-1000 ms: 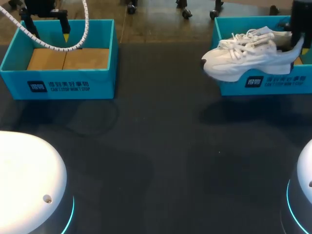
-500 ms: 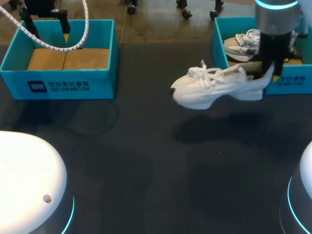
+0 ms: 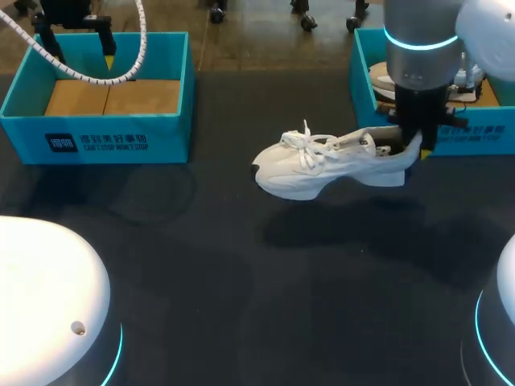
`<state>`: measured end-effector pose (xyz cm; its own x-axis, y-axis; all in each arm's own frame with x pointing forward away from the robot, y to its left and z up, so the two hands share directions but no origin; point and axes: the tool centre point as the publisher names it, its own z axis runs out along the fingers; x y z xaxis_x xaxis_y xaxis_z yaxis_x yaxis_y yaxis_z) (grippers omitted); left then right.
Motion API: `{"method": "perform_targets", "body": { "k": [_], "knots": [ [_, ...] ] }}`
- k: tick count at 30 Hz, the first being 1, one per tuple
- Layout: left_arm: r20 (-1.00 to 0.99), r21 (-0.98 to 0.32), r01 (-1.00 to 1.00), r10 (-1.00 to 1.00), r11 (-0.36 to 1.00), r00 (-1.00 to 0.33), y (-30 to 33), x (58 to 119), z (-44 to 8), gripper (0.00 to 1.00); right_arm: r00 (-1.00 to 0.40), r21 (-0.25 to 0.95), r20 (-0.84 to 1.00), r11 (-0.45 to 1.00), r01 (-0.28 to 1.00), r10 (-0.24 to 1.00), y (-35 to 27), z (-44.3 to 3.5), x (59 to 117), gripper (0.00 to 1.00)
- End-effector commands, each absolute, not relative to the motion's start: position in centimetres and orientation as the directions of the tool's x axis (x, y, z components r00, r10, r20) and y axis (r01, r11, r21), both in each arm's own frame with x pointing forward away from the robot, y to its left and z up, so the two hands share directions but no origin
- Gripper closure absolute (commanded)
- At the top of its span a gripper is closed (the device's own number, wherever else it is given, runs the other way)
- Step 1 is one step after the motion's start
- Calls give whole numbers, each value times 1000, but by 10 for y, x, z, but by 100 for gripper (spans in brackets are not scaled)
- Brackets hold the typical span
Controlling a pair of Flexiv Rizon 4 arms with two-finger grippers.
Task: Take the shoe out of the shoebox, open the shoe tongue, remove and reinsert the insole, then place the shoe into the shoebox
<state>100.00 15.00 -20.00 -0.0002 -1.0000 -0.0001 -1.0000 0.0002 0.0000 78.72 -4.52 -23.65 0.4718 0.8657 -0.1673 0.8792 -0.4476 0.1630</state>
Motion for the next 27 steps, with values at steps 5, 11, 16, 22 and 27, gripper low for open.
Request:
{"method": "perform_targets", "body": {
  "k": [5, 11, 16, 22, 27],
  "knots": [
    [0, 0, -1000, -1000, 0, 0, 150, 1000, -200, 0, 472, 158, -172, -448, 880, 865, -43, -235, 791, 100],
    [0, 0, -1000, -1000, 0, 0, 150, 1000, -200, 0, 455, 162, -171, -431, 888, 874, -34, -238, 783, 100],
    [0, 0, -1000, -1000, 0, 0, 150, 1000, -200, 0, 438, 163, -188, -412, 897, 879, 2, -254, 751, 100],
    [0, 0, -1000, -1000, 0, 0, 150, 1000, -200, 0, 419, 159, -197, -393, 906, 886, 44, -278, 723, 100],
    [0, 0, -1000, -1000, 0, 0, 150, 1000, -200, 0, 427, 148, -203, -403, 903, 881, 65, -296, 708, 100]
  ]
}}
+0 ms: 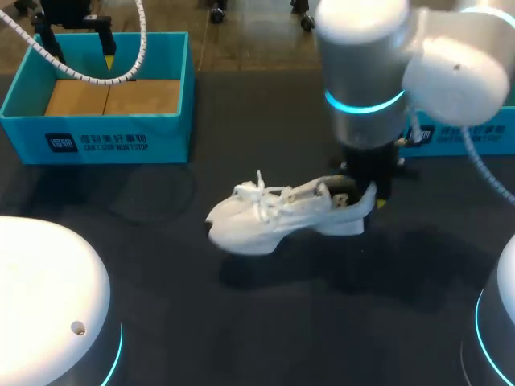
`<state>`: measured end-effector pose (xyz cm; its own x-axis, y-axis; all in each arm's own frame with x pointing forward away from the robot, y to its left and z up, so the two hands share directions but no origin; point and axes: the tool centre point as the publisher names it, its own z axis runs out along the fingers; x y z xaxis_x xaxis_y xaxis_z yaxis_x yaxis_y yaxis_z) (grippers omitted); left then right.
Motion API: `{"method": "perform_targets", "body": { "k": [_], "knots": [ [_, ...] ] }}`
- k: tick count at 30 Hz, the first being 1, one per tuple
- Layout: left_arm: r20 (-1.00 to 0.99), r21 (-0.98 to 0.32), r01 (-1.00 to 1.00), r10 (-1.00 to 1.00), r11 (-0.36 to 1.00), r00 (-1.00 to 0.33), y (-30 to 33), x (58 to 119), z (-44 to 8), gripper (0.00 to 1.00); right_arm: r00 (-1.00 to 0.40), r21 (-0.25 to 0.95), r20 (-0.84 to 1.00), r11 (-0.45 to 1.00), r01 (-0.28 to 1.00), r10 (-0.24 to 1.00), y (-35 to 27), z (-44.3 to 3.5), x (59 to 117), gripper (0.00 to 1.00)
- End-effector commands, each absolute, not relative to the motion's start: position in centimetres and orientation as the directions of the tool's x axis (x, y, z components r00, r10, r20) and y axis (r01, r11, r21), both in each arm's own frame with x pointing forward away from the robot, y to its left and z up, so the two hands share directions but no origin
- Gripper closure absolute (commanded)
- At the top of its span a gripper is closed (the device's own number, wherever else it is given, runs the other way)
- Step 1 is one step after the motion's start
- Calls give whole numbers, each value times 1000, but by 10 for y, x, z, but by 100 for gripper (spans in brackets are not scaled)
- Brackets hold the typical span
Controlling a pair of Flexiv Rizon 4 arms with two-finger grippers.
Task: Take the shoe out of the shoebox, open the shoe tongue, remove and reinsert the insole, then place the shoe into the shoebox
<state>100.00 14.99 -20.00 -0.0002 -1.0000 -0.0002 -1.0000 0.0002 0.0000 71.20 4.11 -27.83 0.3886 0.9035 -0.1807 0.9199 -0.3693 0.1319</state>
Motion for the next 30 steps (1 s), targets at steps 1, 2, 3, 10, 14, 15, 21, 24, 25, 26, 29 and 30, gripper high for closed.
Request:
{"method": "perform_targets", "body": {
  "k": [1, 2, 3, 10, 14, 15, 21, 24, 25, 26, 29, 30],
  "knots": [
    [0, 0, -1000, -1000, 0, 0, 150, 1000, -200, 0, 430, 149, -206, -406, 902, 879, 69, -299, 705, 100],
    [0, 0, -1000, -1000, 0, 0, 150, 1000, -200, 0, 433, 148, -201, -409, 900, 879, 72, -301, 702, 100],
    [0, 0, -1000, -1000, 0, 0, 150, 1000, -200, 0, 440, 154, -214, -415, 897, 872, 76, -303, 699, 100],
    [0, 0, -1000, -1000, 0, 0, 150, 1000, -200, 0, 459, 126, -222, -442, 888, 860, 97, -324, 691, 100],
    [0, 0, -1000, -1000, 0, 0, 150, 1000, -200, 0, 482, 104, -224, -471, 876, 847, 103, -331, 685, 100],
    [0, 0, -1000, -1000, 0, 0, 150, 1000, -200, 0, 485, 100, -220, -475, 875, 847, 104, -333, 684, 100],
    [0, 0, -1000, -1000, 0, 0, 150, 1000, -200, 0, 514, 100, -277, -508, 856, 812, 113, -341, 672, 100],
    [0, 0, -1000, -1000, 0, 0, 150, 1000, -200, 0, 518, 87, -282, -516, 852, 807, 115, -345, 671, 100],
    [0, 0, -1000, -1000, 0, 0, 150, 1000, -200, 0, 514, 84, -274, -512, 855, 813, 116, -345, 671, 100],
    [0, 0, -1000, -1000, 0, 0, 150, 1000, -200, 0, 515, 84, -275, -514, 854, 812, 117, -345, 671, 100],
    [0, 0, -1000, -1000, 0, 0, 150, 1000, -200, 0, 515, 86, -273, -513, 854, 812, 117, -344, 672, 100],
    [0, 0, -1000, -1000, 0, 0, 150, 1000, -200, 0, 514, 90, -282, -511, 855, 810, 118, -344, 673, 100]
  ]
}}
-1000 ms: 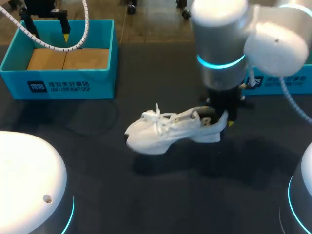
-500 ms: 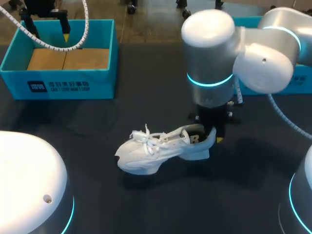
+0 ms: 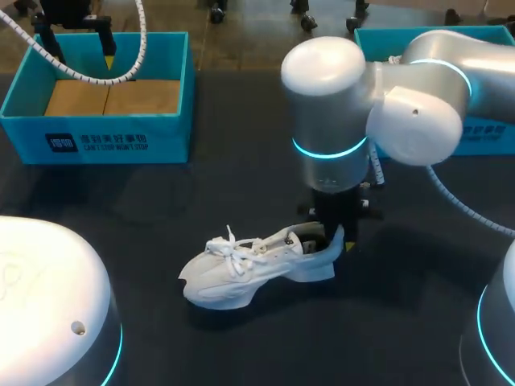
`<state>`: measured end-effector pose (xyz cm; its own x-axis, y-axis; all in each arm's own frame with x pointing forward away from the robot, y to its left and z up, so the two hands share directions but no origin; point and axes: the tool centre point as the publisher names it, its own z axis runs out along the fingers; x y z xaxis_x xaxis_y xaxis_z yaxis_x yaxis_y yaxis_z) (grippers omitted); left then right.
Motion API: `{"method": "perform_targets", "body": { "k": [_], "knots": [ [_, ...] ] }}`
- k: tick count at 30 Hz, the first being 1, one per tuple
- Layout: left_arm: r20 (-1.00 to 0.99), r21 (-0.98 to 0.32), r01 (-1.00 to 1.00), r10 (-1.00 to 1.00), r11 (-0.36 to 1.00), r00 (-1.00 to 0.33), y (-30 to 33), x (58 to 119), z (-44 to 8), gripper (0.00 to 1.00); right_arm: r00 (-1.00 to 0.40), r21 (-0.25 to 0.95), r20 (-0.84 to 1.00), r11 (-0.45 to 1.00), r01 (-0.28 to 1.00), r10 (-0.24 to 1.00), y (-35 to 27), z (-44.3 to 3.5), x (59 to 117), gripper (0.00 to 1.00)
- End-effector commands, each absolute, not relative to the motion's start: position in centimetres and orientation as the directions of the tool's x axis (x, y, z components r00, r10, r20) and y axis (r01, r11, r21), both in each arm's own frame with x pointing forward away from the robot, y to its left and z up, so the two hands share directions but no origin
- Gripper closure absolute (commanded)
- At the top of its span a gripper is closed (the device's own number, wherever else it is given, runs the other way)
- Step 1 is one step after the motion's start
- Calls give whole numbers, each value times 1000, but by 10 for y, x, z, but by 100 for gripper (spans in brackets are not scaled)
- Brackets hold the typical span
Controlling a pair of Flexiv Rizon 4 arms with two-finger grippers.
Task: Take the shoe out of the shoebox, open the shoe tongue, remove and reinsert the insole, then place the shoe into the shoebox
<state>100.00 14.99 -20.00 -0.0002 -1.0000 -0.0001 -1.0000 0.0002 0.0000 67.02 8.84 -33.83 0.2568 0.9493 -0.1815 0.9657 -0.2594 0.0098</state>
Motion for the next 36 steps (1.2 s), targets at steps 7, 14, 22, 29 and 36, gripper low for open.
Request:
{"method": "perform_targets", "body": {
  "k": [7, 14, 22, 29, 36],
  "knots": [
    [0, 0, -1000, -1000, 0, 0, 150, 1000, -200, 0, 519, 91, -294, -517, 851, 802, 123, -349, 674, 100],
    [0, 0, -1000, -1000, 0, 0, 150, 1000, -200, 0, 525, 91, -288, -523, 848, 801, 128, -351, 674, 100],
    [0, 0, -1000, -1000, 0, 0, 150, 1000, -200, 0, 544, 95, -291, -541, 835, 787, 126, -353, 671, 100],
    [0, 0, -1000, -1000, 0, 0, 150, 1000, -200, 0, 562, 102, -285, -558, 823, 777, 120, -353, 666, 100],
    [0, 0, -1000, -1000, 0, 0, 150, 1000, -200, 0, 567, 112, -300, -562, 820, 767, 119, -352, 666, 100]
  ]
}}
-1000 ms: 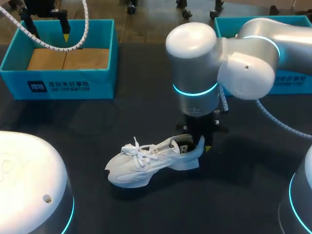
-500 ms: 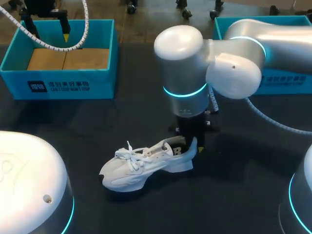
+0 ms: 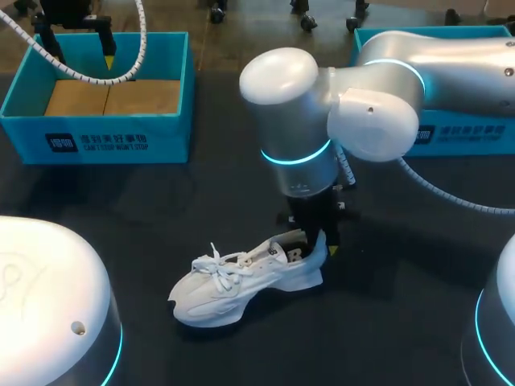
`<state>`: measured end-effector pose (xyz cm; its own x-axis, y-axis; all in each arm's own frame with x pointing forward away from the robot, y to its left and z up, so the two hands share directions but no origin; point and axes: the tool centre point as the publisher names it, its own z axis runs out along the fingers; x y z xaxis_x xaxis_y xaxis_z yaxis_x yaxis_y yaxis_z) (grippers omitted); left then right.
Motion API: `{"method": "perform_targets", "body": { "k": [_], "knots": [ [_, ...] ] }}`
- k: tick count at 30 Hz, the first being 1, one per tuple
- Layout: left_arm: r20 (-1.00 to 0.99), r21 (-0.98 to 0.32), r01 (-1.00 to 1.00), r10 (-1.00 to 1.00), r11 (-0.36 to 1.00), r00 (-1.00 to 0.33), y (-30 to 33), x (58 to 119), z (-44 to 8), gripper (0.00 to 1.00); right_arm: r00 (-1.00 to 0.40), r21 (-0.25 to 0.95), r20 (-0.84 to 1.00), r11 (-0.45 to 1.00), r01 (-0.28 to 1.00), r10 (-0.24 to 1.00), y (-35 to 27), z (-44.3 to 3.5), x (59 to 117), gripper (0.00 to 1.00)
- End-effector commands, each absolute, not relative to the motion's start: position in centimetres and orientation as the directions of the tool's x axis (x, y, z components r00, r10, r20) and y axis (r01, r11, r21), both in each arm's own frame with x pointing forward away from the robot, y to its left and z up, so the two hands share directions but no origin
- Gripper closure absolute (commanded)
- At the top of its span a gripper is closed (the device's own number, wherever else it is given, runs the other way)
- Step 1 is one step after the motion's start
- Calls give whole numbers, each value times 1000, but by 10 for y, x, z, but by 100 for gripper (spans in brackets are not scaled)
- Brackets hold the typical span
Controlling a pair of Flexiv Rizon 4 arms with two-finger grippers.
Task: Take the shoe out of the shoebox, open the shoe tongue, remove and reinsert the insole, then place the shoe into the shoebox
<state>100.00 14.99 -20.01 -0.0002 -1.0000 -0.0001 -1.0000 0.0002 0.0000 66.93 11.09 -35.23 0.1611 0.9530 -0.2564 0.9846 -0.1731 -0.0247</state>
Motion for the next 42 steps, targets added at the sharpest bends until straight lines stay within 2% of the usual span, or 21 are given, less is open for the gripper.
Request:
{"method": "perform_targets", "body": {
  "k": [1, 26, 42],
  "knots": [
    [0, 0, -1000, -1000, 0, 0, 150, 1000, -200, 0, 569, 115, -306, -563, 818, 764, 119, -352, 666, 100],
    [0, 0, -1000, -1000, 0, 0, 150, 1000, -200, 0, 600, 133, -295, -590, 796, 743, 109, -348, 665, 100],
    [0, 0, -1000, -1000, 0, 0, 150, 1000, -200, 0, 659, 162, -277, -642, 750, 700, 103, -362, 661, 100]
  ]
}}
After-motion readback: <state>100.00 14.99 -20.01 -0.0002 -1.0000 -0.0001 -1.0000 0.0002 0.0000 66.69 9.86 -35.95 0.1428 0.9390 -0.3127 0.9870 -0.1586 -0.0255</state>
